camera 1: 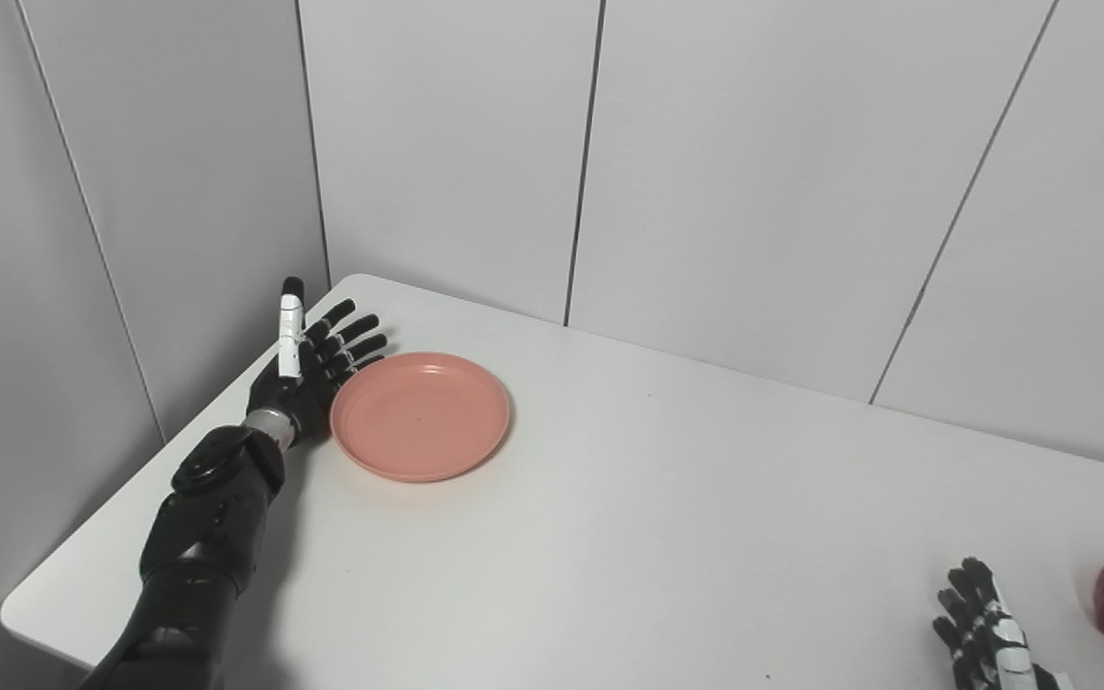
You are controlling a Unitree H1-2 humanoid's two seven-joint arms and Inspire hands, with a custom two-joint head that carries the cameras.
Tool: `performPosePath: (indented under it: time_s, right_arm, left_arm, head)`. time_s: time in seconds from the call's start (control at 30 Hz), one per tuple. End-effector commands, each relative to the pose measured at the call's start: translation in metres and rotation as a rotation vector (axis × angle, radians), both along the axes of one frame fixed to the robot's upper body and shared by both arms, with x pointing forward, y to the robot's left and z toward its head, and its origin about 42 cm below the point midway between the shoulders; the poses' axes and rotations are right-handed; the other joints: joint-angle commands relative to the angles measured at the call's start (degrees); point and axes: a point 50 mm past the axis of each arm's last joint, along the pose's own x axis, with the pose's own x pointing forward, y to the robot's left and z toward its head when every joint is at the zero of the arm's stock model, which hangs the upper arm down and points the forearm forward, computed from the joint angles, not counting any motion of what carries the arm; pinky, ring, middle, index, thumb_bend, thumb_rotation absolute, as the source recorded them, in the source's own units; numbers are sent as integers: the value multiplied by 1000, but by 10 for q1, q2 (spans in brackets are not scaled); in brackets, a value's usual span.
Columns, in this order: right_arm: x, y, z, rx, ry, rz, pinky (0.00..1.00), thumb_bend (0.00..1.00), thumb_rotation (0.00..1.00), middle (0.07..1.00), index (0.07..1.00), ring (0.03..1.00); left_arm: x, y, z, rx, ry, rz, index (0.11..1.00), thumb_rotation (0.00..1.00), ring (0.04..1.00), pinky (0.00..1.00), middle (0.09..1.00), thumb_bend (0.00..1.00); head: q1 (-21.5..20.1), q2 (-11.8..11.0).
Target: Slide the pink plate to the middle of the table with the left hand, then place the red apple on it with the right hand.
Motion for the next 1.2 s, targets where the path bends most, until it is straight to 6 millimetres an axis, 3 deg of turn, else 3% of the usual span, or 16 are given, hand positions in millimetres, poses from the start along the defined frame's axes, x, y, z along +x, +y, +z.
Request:
performPosePath:
  time_s: [0.0,0.53,1.17]
  right_arm:
    - [-8,7,-12,23,59,3,1000,800,1000,999,1000,1000]
    - [-9,11,-9,25,48,6,1000,807,1000,998,1000,1000]
    - [-9,17,-7,21,39,6,1000,796,1000,997,1000,1000]
  left_arm:
    - [9,-5,16,27,-44,-13,887,1000,765,743,789,872]
    - [11,-44,16,22,-51,-101,870,1000,773,736,802,857]
    - [13,-80,-3,-13,-13,-185,870,1000,784,785,809,818]
  head:
    - [0,0]
    - [-7,6]
    - [-16,9]
